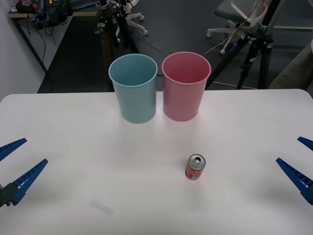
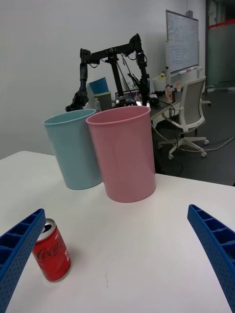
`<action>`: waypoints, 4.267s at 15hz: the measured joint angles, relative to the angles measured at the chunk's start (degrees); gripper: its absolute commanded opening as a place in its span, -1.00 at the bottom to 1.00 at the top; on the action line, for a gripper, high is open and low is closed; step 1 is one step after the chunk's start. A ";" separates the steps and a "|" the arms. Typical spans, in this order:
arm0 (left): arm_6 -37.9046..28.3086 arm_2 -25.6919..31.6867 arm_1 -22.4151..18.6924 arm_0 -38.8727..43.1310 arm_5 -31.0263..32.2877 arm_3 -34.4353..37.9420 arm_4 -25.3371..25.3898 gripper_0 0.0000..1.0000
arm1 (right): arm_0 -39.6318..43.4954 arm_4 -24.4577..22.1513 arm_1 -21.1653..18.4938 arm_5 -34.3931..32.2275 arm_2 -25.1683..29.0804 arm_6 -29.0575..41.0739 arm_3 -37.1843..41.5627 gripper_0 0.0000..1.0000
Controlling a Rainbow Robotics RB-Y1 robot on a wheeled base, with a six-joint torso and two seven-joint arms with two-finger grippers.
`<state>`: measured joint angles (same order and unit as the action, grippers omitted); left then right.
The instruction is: Grasp the object on the table and drop it into the matching bin: aluminum can to the light blue bin, PET bottle to the pink bin.
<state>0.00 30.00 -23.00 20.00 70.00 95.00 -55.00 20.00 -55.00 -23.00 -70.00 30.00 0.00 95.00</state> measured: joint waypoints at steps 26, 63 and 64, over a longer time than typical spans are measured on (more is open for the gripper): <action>0.00 0.00 0.00 0.00 0.00 0.00 0.01 1.00 | 9.84 8.78 1.51 10.97 -24.36 -34.04 -1.79 1.00; 0.00 0.00 0.00 0.00 0.00 0.00 0.00 1.00 | -7.80 -2.48 15.00 31.48 -35.95 -40.97 -13.44 1.00; 0.00 0.00 0.00 0.00 0.00 0.00 0.00 1.00 | -7.89 -2.43 15.00 31.58 -36.19 -40.72 -13.44 1.00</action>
<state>0.00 30.00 -23.00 20.00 70.00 95.00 -55.00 12.11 -57.43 -8.00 -38.42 -6.19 -40.72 81.56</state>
